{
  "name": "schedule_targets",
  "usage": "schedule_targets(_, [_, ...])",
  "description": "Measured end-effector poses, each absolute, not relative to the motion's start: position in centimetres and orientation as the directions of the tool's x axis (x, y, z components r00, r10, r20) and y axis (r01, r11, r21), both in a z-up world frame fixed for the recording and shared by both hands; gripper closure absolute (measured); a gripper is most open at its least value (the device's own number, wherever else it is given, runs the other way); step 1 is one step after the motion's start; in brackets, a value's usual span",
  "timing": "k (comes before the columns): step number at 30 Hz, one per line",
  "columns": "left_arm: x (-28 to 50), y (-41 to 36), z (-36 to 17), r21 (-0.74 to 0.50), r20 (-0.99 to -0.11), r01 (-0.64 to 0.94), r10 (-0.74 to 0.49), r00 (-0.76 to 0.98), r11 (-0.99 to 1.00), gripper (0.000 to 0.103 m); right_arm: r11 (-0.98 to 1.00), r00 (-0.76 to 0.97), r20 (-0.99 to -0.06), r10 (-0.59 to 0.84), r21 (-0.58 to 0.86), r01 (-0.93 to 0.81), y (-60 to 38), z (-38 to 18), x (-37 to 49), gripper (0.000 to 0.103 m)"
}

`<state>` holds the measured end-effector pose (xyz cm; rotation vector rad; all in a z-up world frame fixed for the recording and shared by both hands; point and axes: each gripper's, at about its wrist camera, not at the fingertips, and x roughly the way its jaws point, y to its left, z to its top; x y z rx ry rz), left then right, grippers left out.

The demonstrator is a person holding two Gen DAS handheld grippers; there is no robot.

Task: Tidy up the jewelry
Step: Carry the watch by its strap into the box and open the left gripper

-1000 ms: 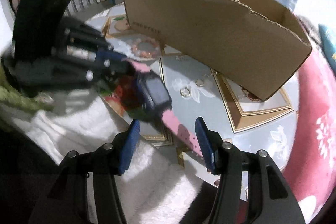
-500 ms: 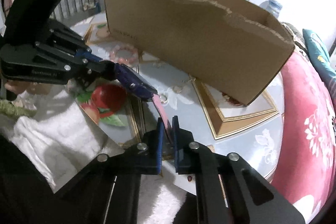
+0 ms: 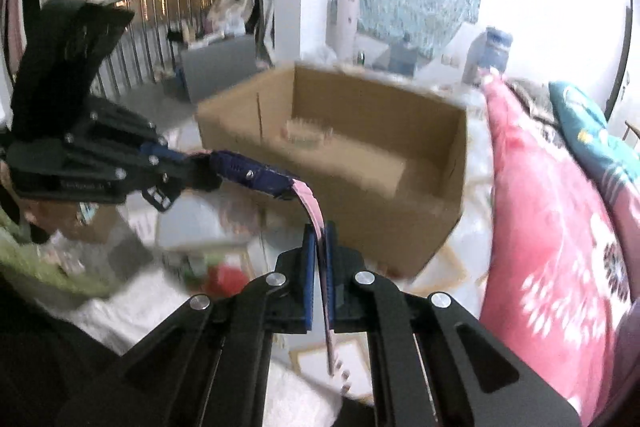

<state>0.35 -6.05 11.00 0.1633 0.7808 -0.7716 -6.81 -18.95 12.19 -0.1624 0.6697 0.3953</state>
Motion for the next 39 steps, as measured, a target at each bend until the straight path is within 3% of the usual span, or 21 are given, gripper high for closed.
schedule_targets(3, [3.3, -5.9, 13.1, -0.168, -0.673, 0.667, -0.579, 0.46, 0.726, 0.101, 0.894, 0.653, -0.642, 0.402, 0.121, -0.432, -20.4, 14.2, -2.8, 0.098])
schedule_targets(7, [9.2, -6.1, 13.8, -0.245, -0.716, 0.62, -0.57, 0.403, 0.746, 0.101, 0.869, 0.514, -0.712, 0.478, 0.298, -0.395, -21.9, 14.4, 5.0, 0.098])
schedule_targets(13, [18.7, -7.4, 10.2, -0.348, -0.814, 0.524, -0.528, 0.242, 0.777, 0.101, 0.889, 0.338, -0.834, 0.436, 0.341, -0.306, -22.0, 11.0, 14.5, 0.098])
schedule_targets(21, [27.0, -10.4, 2.8, -0.374, -0.9, 0.436, -0.434, 0.042, 0.818, 0.101, 0.93, 0.173, -0.927, 0.334, 0.294, -0.219, -22.6, 5.7, 21.8, 0.098])
schedule_targets(23, [28.3, -10.7, 1.2, -0.391, -0.904, 0.407, -0.427, -0.002, 0.826, 0.101, 0.938, 0.204, -0.929, 0.308, 0.261, -0.228, -22.5, 6.3, 22.3, 0.097])
schedule_targets(27, [30.0, -11.4, -0.9, -0.417, -0.902, 0.364, -0.429, -0.052, 0.833, 0.101, 0.948, 0.309, -0.909, 0.281, 0.214, -0.234, -23.5, 8.0, 22.6, 0.085])
schedule_targets(34, [30.5, -12.0, -1.4, -0.423, -0.9, 0.353, -0.431, -0.058, 0.835, 0.1, 0.948, 0.42, -0.851, 0.316, 0.26, -0.187, -27.3, 10.7, 22.1, 0.081])
schedule_targets(39, [30.6, -11.5, -1.0, -0.533, -0.845, 0.302, -0.52, -0.127, 0.791, 0.1, 0.937, 0.45, -0.822, 0.348, 0.316, -0.148, -29.4, 11.7, 20.9, 0.08])
